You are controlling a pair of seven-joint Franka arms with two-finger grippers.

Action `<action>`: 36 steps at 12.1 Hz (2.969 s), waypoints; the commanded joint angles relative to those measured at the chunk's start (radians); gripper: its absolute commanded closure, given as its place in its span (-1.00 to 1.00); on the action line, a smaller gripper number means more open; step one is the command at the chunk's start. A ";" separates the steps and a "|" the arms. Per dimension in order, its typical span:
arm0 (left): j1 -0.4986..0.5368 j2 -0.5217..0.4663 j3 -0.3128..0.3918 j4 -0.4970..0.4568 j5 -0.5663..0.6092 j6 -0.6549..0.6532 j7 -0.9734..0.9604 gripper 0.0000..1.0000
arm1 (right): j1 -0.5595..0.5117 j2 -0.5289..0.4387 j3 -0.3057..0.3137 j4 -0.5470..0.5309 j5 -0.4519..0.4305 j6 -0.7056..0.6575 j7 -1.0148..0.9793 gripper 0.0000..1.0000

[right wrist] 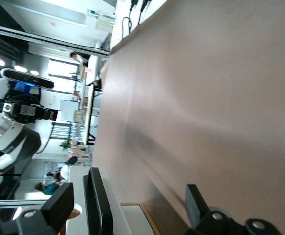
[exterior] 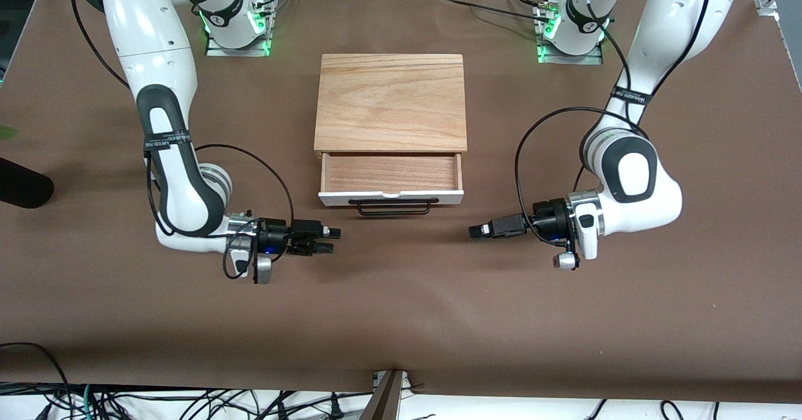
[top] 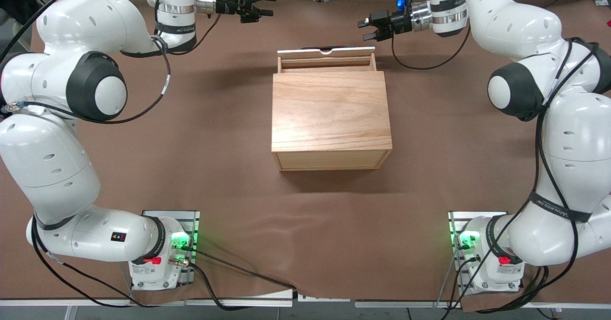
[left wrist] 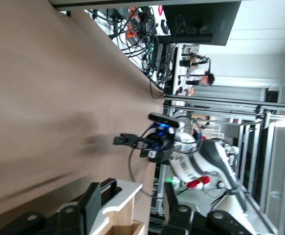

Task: Pull top drawer with both arms simultaneously

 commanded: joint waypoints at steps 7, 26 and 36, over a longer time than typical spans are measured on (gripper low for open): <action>-0.025 -0.387 -0.006 -0.227 0.914 0.026 -0.325 -1.00 | 0.012 -0.086 -0.092 0.050 -0.466 0.020 0.252 -1.00; -0.017 -0.602 0.152 -0.065 1.322 -0.523 -0.483 -1.00 | -0.126 -0.514 -0.121 -0.035 -1.334 -0.057 0.901 -1.00; -0.016 -0.597 0.149 -0.048 1.334 -0.537 -0.498 -1.00 | -0.336 -0.755 0.022 -0.127 -1.495 -0.273 0.653 -1.00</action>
